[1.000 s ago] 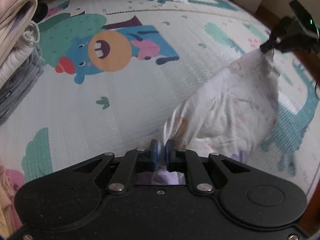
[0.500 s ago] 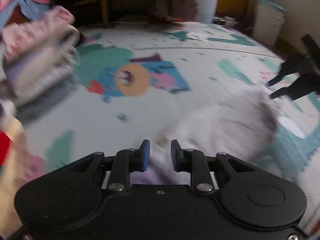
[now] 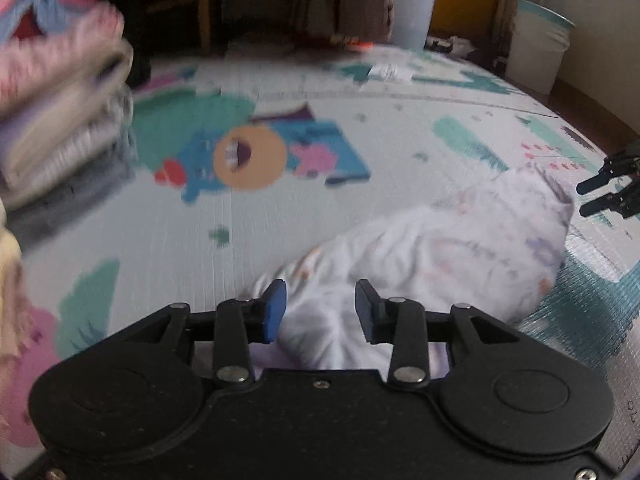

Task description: Fold clothes

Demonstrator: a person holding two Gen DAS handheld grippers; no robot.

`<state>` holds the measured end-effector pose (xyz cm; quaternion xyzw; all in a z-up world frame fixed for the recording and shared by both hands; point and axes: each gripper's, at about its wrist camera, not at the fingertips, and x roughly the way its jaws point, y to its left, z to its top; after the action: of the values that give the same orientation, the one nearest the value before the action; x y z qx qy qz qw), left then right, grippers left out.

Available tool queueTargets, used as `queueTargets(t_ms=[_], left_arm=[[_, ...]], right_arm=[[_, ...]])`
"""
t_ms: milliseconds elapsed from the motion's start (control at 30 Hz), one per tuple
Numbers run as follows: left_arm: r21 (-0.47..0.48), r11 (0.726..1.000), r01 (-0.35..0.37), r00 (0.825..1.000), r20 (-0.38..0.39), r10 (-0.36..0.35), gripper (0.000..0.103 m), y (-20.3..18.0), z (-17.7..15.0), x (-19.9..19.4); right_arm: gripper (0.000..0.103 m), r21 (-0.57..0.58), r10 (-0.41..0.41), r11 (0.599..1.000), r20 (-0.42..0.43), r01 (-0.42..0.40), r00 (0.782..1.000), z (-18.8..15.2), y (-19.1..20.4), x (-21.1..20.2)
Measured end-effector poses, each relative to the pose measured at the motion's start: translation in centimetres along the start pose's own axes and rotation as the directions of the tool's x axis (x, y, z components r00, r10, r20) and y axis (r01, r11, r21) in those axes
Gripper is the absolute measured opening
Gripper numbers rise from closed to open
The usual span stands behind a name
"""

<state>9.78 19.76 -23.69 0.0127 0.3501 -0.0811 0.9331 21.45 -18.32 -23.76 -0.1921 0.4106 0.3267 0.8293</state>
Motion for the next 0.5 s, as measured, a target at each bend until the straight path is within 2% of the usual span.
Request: queueTargets(t_ms=[167,233,267,333,367,400,433,467,500], left_arm=[[0.085,0.992,0.089,0.995,0.027,-0.092,0.040,-3.4,1.4,1.1],[0.088,0.991,0.100,0.995,0.020,-0.103,0.048,-4.0,1.3,2.8],[0.070,0.993,0.099,0.995,-0.011,-0.098,0.051,-4.0,0.8,4.1],[0.061,0.996,0.068,0.992,-0.110,-0.061,0.053,-3.9,-0.7,7.1],[0.109,0.992,0.064,0.995,-0.085,-0.055,0.057,-4.1,-1.4,7.5],[0.158,0.986,0.056,0.997,-0.066,-0.046,0.060,-4.4,-1.6,7.6],[0.150,0.987,0.056,0.997,-0.069,-0.046,0.060,-4.4,-1.5,7.6],[0.132,0.990,0.058,0.996,-0.077,-0.048,0.060,-4.2,-1.3,7.5],[0.107,0.992,0.061,0.995,-0.080,-0.053,0.059,-3.9,-1.0,7.0]], right_arm=[[0.046,0.028,-0.037,0.999,0.033,0.036,0.999,0.1,-0.9,-0.2],[0.048,0.038,-0.046,0.998,0.043,0.045,0.998,0.4,-1.0,0.4],[0.054,0.056,-0.039,0.998,0.028,0.037,0.999,0.4,-1.3,1.1],[0.058,0.077,-0.053,0.995,-0.099,0.060,0.994,-0.4,-1.9,3.7],[0.064,0.083,-0.061,0.994,-0.158,0.075,0.985,-1.0,-2.1,4.8],[0.066,0.098,-0.060,0.992,-0.156,0.075,0.986,-1.3,-2.4,4.9],[0.064,0.113,-0.058,0.991,-0.153,0.076,0.986,-1.6,-2.7,4.9],[0.049,0.120,-0.061,0.990,-0.144,0.078,0.988,-1.8,-2.8,4.8],[0.043,0.103,-0.076,0.991,-0.116,0.088,0.990,-1.6,-2.4,4.1]])
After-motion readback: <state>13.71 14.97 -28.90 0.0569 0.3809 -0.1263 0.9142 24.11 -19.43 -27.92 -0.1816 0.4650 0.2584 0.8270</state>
